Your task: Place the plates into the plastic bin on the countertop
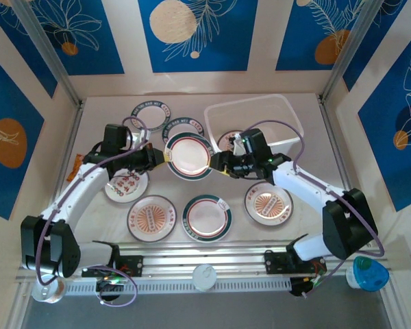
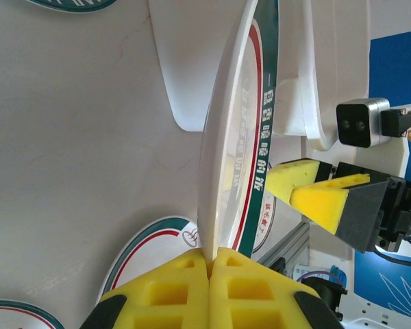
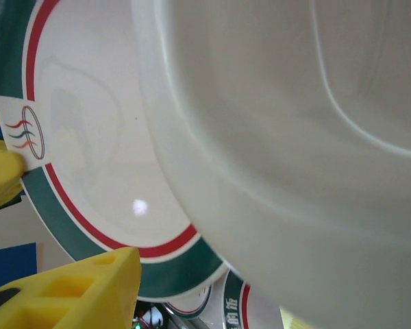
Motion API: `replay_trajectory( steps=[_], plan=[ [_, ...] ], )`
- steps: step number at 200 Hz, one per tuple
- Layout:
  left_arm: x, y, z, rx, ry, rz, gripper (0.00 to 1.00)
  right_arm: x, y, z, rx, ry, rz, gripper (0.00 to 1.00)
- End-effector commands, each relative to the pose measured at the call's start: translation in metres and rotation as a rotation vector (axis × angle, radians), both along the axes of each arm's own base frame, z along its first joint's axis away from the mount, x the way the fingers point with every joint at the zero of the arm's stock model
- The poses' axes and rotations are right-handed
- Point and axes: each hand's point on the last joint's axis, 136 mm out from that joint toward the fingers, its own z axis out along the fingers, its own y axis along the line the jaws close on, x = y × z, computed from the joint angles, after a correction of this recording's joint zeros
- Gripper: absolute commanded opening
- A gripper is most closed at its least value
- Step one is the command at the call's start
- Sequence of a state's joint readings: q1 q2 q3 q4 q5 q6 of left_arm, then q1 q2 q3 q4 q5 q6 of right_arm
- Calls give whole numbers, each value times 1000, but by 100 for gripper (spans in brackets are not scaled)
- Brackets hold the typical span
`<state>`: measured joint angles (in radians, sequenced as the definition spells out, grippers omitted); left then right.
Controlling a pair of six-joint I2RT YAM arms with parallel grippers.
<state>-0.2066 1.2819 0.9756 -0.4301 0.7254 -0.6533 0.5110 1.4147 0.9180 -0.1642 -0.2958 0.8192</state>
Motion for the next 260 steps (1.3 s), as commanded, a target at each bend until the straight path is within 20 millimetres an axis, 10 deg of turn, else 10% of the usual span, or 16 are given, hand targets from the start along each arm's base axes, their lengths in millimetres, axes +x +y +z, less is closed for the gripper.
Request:
replay_trajectory(
  steps=[1, 85, 194, 260],
  plan=[
    [-5, -1, 14, -42, -27, -12, 0, 1, 9, -5, 7, 36, 7, 54],
    [-9, 0, 16, -52, -23, 2, 0, 4, 22, -10, -17, 66, 19, 50],
    [-22, 12, 6, 31, 1, 21, 0, 4, 27, 7, 19, 30, -36, 13],
    [-29, 26, 19, 116, -54, 60, 37, 4, 30, 48, 56, -60, -37, 7]
  ],
)
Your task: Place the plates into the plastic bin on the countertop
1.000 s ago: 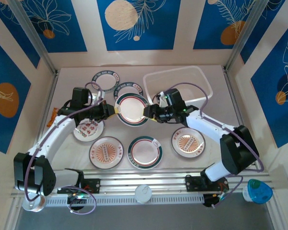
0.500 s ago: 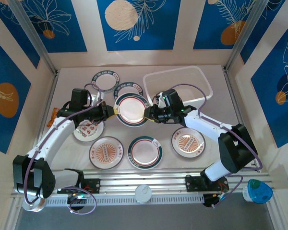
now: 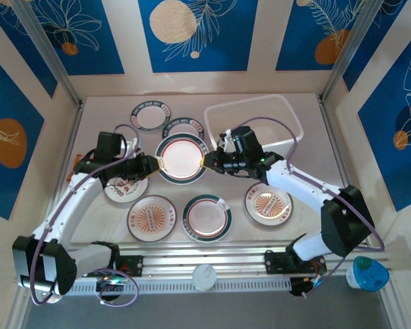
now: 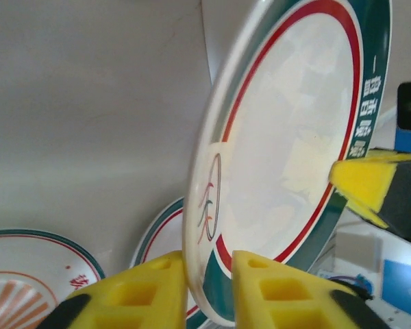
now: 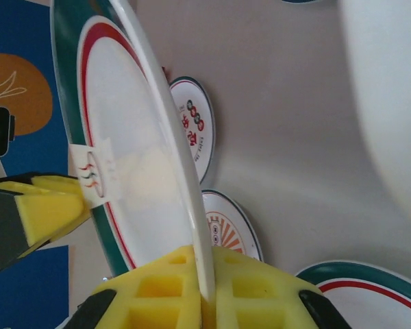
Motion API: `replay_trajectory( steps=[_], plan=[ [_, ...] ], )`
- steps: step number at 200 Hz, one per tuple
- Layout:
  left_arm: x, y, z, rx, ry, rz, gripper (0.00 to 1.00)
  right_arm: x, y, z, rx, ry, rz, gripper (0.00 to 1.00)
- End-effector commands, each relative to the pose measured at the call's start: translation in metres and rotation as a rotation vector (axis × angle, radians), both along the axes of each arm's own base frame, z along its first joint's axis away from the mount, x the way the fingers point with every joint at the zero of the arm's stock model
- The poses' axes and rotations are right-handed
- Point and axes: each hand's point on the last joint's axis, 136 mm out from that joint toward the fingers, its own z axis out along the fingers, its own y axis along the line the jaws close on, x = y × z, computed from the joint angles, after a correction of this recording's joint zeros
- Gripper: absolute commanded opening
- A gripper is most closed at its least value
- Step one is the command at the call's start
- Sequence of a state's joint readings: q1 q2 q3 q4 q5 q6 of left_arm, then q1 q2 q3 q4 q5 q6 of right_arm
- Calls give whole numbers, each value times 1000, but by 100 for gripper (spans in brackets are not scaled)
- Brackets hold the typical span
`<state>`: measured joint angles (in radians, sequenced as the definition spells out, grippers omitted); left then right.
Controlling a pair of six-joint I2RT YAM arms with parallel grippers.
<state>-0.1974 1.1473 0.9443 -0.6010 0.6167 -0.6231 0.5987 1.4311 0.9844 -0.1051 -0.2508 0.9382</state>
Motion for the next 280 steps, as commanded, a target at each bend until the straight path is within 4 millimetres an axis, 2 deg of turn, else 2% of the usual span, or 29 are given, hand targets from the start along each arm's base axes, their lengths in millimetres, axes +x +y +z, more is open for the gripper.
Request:
replay_trajectory(
  steps=[1, 18, 40, 59, 78, 111, 151, 207, 247, 280],
  plan=[
    [2, 2, 24, 16, -80, -6, 38, 4, -4, 19, -14, -45, -28, 7],
    [5, 5, 31, 32, -106, -4, 53, 6, -4, 33, -16, -78, -27, 6],
    [15, 9, 53, 34, -162, -6, 74, 10, -9, 55, -26, -128, -31, 5],
    [24, 11, 74, 43, -207, -11, 84, 16, -14, 79, -23, -186, -35, 5],
    [32, 15, 89, 49, -247, -3, 89, 24, -22, 100, -32, -230, -46, 4],
    [46, 16, 99, 39, -273, 5, 91, 47, -50, 117, -36, -262, -84, 4],
    [64, 12, 98, 26, -277, 1, 91, 71, -83, 134, -27, -280, -83, 4],
    [94, 4, 75, -11, -217, 10, 86, 95, -150, 154, -101, -317, -161, 4],
    [118, -4, 61, -51, -194, 23, 83, 110, -201, 142, -173, -287, -201, 4],
    [135, -14, 45, -83, -161, 31, 82, 116, -210, 123, -217, -263, -156, 5]
  ],
)
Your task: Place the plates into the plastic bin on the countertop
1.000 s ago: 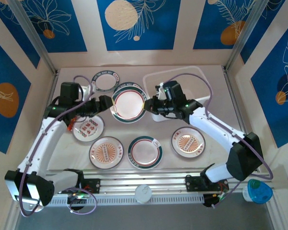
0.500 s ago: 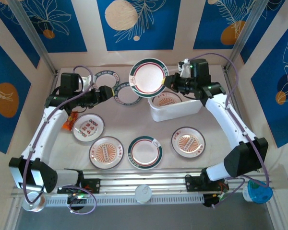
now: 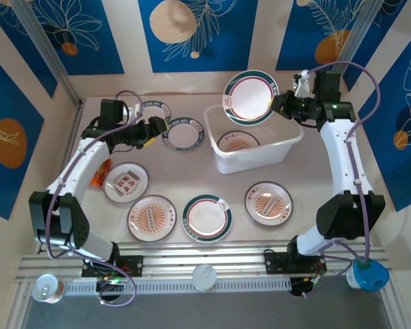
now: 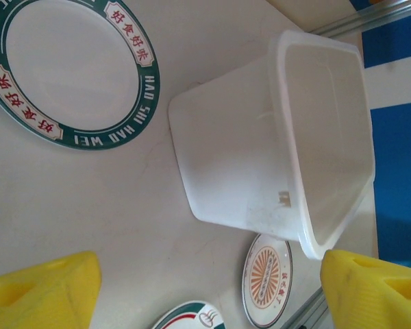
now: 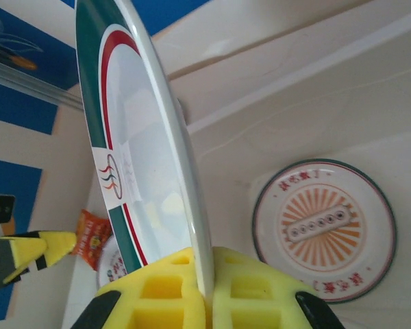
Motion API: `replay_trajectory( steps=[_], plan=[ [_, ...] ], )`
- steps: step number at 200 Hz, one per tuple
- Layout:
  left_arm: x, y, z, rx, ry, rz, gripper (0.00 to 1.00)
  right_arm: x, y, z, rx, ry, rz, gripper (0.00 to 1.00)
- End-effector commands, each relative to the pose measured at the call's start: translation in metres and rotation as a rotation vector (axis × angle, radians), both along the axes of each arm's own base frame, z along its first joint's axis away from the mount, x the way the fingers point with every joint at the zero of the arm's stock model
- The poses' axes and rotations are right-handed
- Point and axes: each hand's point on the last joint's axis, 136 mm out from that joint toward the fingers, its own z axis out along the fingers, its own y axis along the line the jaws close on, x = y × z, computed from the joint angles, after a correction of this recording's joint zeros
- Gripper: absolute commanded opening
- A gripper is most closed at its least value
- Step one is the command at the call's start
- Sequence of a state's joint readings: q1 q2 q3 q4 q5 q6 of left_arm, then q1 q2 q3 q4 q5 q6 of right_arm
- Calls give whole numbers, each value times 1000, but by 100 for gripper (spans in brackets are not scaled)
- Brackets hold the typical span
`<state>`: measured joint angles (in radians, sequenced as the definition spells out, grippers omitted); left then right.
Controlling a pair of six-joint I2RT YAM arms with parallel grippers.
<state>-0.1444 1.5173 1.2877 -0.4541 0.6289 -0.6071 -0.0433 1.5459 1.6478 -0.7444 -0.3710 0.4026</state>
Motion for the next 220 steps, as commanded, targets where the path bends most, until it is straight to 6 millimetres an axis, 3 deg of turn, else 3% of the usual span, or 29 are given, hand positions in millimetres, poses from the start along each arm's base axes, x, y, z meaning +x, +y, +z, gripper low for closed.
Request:
replay_trajectory(
  steps=[1, 42, 82, 117, 164, 220],
  plan=[
    [16, -11, 10, -61, -32, -10, 82, -6, 7, -8, -18, 18, 102, 5],
    [25, -31, -3, -57, -4, -47, 80, 13, 18, -47, -28, 100, 182, 5],
    [26, -34, -10, -32, 7, -71, 80, 33, 29, -81, -23, 142, 236, 4],
    [24, -32, -14, -7, 17, -83, 80, 30, 39, -104, -17, 192, 276, 3],
    [23, -31, -19, 0, 31, -83, 80, 30, 40, -153, -34, 289, 274, 4],
    [15, -28, -22, 15, 38, -82, 80, 41, 45, -179, -50, 341, 315, 5]
  ],
)
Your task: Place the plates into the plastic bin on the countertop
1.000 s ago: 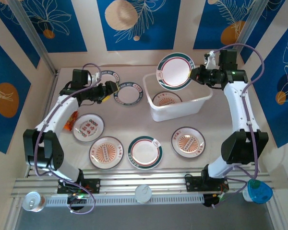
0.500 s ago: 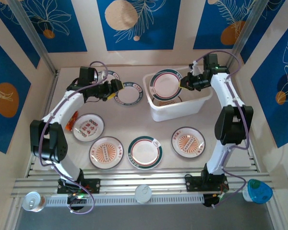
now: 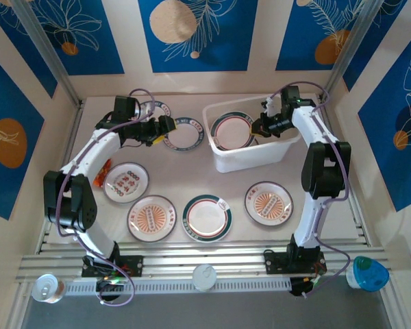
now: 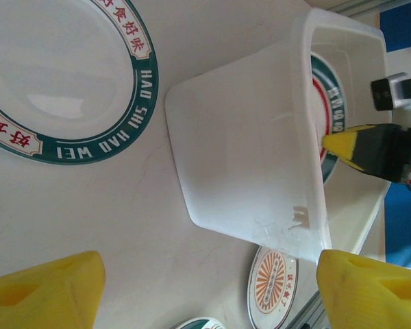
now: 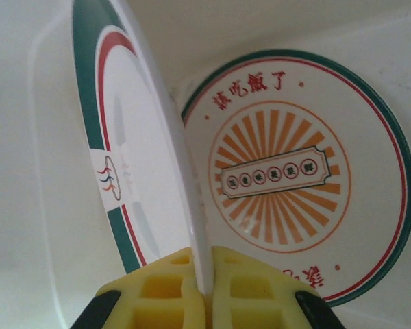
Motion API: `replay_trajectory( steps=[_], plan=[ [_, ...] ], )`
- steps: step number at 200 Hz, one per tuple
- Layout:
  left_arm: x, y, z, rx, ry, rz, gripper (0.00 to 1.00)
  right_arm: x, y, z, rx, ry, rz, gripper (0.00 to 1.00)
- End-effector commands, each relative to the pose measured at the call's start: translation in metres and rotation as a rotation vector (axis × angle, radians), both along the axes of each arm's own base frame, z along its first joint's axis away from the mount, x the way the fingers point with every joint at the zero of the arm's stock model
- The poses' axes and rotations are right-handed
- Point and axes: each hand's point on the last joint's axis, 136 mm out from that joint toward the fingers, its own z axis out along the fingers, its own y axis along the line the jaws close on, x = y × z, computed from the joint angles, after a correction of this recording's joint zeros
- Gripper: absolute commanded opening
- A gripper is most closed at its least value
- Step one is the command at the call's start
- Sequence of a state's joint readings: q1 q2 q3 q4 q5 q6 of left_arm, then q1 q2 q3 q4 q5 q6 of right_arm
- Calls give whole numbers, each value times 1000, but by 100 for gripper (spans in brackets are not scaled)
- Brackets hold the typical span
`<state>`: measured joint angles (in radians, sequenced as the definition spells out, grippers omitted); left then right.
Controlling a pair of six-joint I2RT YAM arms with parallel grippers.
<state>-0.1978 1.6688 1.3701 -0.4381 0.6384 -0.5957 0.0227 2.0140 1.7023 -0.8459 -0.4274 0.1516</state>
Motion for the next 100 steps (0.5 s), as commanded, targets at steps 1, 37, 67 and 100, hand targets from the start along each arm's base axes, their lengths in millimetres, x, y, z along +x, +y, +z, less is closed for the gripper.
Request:
replay_trajectory(
  steps=[1, 37, 67, 100],
  plan=[
    [-6, 0, 3, 7, -8, -16, 80, 6, 9, 2, 21, -14, 50, 5],
    [-11, 2, 0, 19, 4, -13, 80, 7, 5, -18, -26, 37, 69, 12],
    [-13, 3, 0, 22, 6, -12, 80, 7, 2, -19, -71, 25, 62, 30],
    [-15, 5, 0, 29, 7, -6, 81, 6, 1, -9, -126, 0, 71, 53]
  ],
)
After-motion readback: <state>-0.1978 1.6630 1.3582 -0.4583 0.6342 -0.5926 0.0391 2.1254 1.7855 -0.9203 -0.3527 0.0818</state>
